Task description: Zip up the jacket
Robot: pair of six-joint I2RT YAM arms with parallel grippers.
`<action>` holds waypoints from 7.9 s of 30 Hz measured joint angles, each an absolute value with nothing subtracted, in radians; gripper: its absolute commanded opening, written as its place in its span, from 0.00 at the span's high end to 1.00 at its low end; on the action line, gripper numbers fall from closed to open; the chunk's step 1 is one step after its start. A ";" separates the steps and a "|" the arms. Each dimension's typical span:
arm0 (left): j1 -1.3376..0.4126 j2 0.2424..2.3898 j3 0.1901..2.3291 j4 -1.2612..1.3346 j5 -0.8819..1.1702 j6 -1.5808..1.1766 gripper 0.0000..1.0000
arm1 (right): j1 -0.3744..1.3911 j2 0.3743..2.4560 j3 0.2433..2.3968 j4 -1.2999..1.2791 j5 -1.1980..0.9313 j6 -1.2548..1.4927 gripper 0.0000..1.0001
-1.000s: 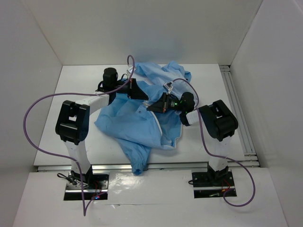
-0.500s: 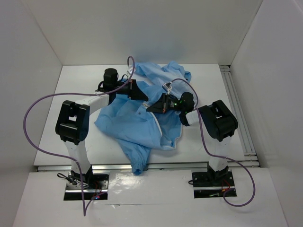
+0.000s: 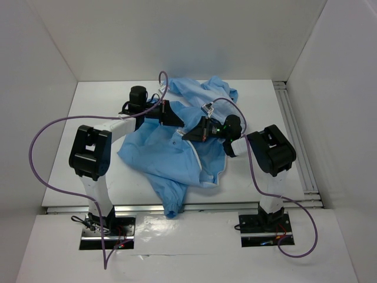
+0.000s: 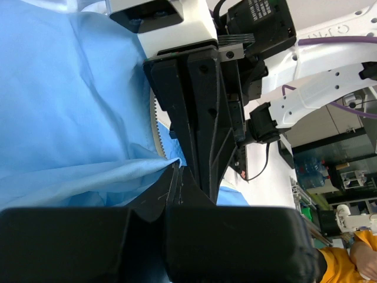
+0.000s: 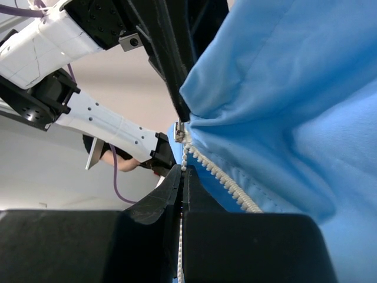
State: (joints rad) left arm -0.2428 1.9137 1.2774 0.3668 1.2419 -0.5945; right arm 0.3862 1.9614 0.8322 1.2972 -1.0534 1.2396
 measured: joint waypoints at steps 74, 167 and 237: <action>-0.210 1.898 1.277 0.274 1.226 -0.577 1.00 | 0.389 1.853 0.851 0.902 -0.954 0.670 1.00; -0.191 1.868 1.320 0.119 1.105 -0.545 1.00 | 0.877 1.734 1.335 -0.107 0.425 0.482 0.55; -0.194 1.866 1.345 0.045 1.095 -0.489 1.00 | 0.853 1.679 1.242 -0.111 0.413 0.509 1.00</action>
